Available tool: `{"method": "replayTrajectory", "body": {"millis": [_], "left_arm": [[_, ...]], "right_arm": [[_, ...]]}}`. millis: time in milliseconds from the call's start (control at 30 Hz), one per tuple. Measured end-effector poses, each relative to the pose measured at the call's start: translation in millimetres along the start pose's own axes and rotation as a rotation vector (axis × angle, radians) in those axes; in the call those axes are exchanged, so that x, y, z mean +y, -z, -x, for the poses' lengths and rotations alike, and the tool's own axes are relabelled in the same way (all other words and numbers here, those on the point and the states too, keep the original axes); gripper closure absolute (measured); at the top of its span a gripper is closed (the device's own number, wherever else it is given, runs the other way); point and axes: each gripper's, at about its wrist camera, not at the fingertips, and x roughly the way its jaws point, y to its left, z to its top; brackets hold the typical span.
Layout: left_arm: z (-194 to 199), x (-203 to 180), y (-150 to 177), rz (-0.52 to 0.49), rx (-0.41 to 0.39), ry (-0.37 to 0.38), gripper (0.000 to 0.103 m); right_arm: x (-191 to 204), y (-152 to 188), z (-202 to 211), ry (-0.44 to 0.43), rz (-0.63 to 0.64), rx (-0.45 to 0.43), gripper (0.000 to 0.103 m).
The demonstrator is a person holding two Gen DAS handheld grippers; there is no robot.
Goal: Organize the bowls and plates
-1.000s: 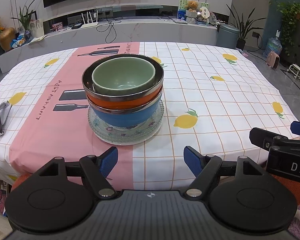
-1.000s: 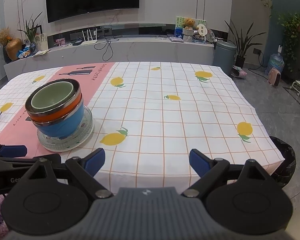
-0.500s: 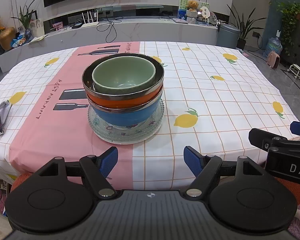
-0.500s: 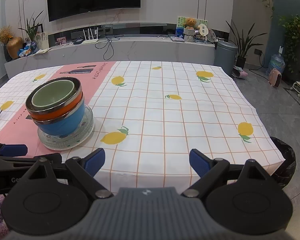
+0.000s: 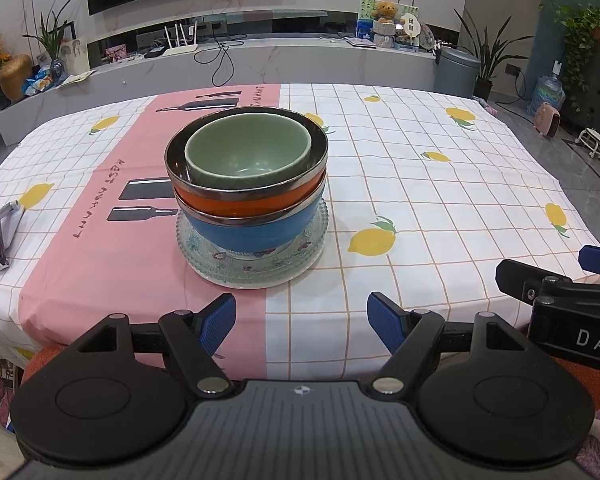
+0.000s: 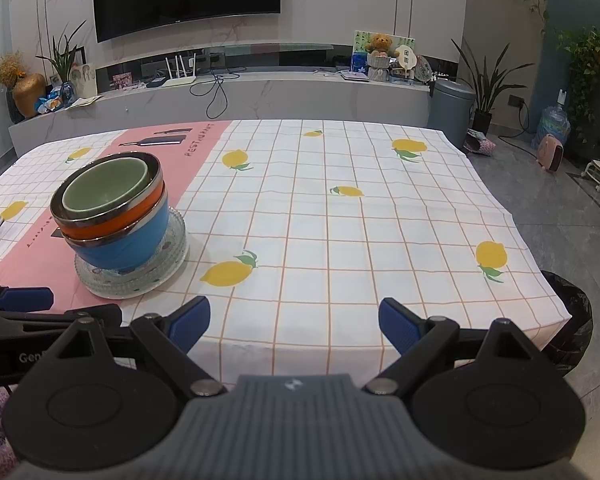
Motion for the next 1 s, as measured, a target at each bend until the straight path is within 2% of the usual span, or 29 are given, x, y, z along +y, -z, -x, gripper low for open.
{"method": "replayTrajectory", "body": {"millis": [1000], "left_arm": [[2.2, -1.1, 1.0, -0.002, -0.002, 0.000, 0.015]], "right_arm": [[-0.8, 2.5, -5.1, -0.006, 0.003, 0.021, 0.013]]}}
